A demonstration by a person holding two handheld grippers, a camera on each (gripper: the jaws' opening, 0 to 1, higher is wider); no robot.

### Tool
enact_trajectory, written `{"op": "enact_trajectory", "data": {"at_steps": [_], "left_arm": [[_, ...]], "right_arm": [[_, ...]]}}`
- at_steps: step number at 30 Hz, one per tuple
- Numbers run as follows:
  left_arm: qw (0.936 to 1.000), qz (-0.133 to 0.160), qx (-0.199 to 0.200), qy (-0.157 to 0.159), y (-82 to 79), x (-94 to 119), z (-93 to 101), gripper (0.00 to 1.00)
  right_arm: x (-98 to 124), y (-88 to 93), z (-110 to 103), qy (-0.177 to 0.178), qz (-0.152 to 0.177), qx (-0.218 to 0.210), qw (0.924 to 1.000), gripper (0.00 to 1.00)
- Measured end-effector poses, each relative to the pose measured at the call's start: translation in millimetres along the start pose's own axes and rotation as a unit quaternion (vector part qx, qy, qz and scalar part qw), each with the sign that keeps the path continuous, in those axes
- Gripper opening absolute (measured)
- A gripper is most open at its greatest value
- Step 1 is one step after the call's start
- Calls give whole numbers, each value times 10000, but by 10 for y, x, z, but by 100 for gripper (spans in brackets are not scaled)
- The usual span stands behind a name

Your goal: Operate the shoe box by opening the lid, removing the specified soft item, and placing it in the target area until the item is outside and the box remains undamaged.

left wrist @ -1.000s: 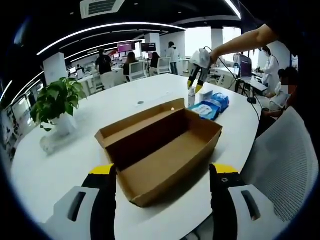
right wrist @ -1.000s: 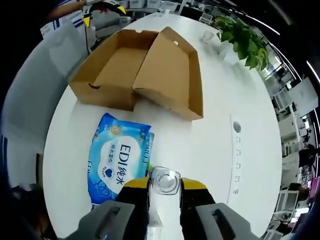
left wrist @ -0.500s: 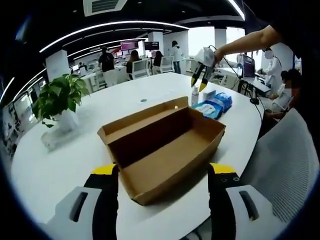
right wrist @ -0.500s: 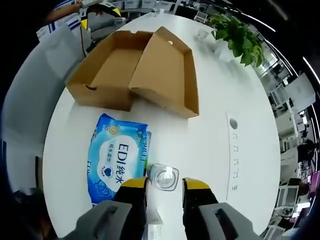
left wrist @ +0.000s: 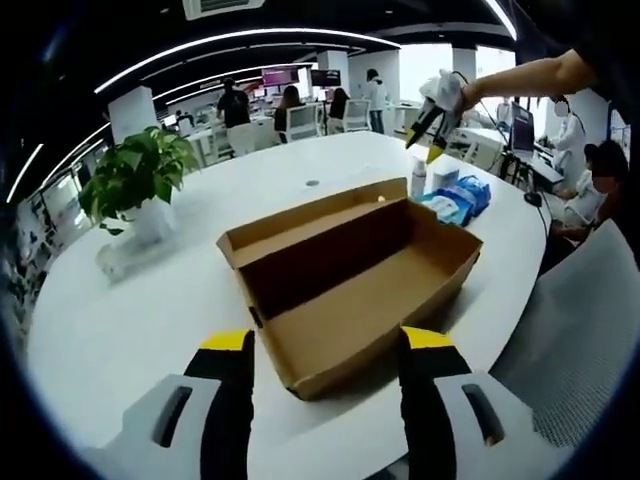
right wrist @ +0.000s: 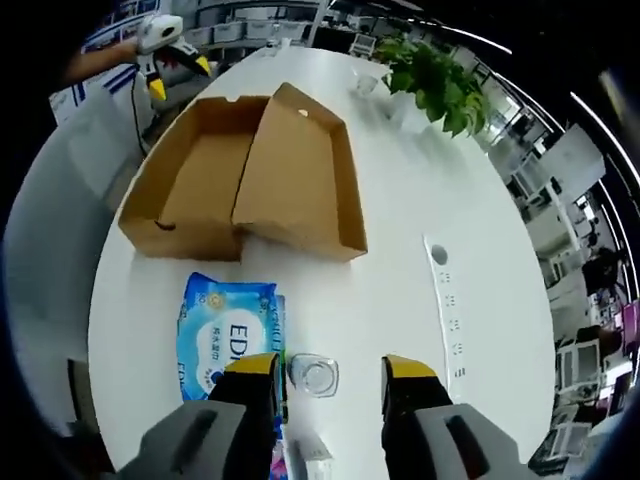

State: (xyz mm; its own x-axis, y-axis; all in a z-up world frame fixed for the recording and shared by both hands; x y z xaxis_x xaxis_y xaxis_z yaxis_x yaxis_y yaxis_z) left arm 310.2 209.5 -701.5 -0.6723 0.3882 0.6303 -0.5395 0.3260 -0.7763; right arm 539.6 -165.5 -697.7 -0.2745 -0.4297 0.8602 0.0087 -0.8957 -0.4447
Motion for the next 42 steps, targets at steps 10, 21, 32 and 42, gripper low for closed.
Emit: {"op": "enact_trajectory", "data": {"at_steps": [10, 21, 32, 42], "left_arm": [[9984, -213, 401, -349, 173, -85, -130, 43], [9913, -378, 1031, -729, 316, -124, -275, 22], [9839, -448, 1445, -956, 365, -178, -320, 9], [9787, -435, 1731, -1012, 410, -218, -336, 4]], "right_arm": [[-23, -202, -69, 105, 272, -566, 9980, 41], [-121, -389, -162, 199, 528, -1257, 9905, 38], [-269, -615, -206, 122, 751, -2257, 9712, 35], [-515, -690, -176, 27, 683, -2717, 9600, 32]]}}
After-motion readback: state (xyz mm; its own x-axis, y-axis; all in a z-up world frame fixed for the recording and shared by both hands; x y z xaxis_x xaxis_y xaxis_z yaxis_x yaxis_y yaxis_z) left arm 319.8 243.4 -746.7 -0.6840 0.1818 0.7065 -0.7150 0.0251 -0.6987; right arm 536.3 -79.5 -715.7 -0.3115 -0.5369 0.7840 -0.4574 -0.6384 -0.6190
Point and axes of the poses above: the point that each gripper's makers call its tool centre point, and the gripper's own axes: x roughly backward along the fingers, z roughly to its right, y roughly out of its underside, the point moved 3 cm from there along x, roughly backward along the fingers, and after that the axes turned 2 degrees about y, right-handed, at the moved point
